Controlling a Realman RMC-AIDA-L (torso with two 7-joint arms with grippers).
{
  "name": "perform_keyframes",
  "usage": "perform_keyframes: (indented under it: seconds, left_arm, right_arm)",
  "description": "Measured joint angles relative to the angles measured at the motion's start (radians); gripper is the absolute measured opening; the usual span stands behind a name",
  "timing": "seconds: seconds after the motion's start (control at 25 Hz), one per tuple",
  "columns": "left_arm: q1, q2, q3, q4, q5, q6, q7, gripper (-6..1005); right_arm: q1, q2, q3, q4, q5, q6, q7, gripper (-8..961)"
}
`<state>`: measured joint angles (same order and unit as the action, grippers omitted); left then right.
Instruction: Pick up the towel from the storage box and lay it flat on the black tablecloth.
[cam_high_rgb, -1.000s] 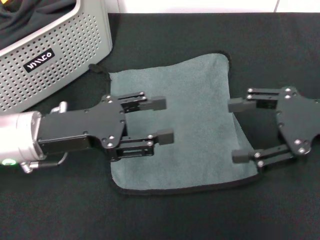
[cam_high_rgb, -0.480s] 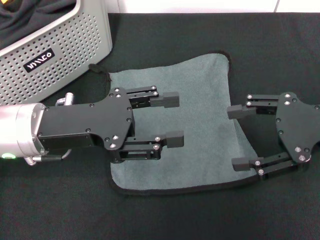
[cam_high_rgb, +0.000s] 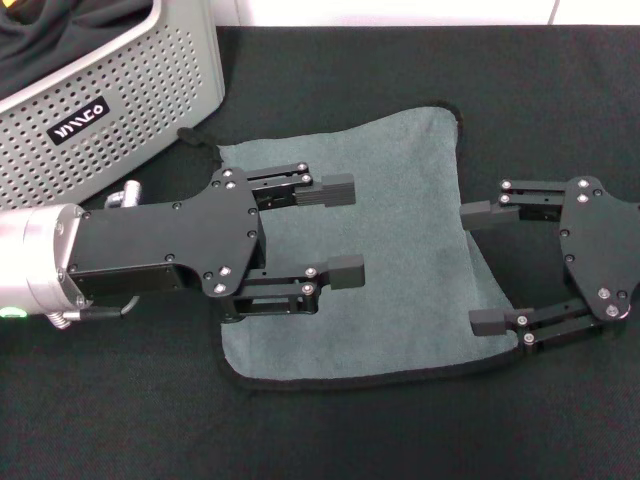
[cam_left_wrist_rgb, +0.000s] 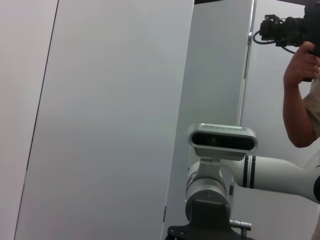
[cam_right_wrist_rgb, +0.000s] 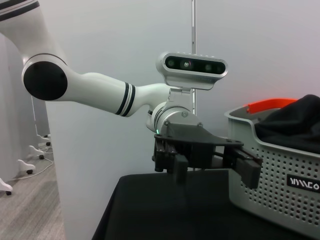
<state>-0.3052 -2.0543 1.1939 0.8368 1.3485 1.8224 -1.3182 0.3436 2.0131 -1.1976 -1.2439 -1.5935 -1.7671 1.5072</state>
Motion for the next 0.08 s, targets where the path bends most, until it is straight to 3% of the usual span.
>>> perform_keyframes:
  seconds: [0.08]
  left_arm:
    - [0.0,0.001,-0.001,0.0,0.0,0.0,0.01,699]
  right_arm:
    - [0.002,0.0,0.002,0.005,0.001,0.001,-0.011,886]
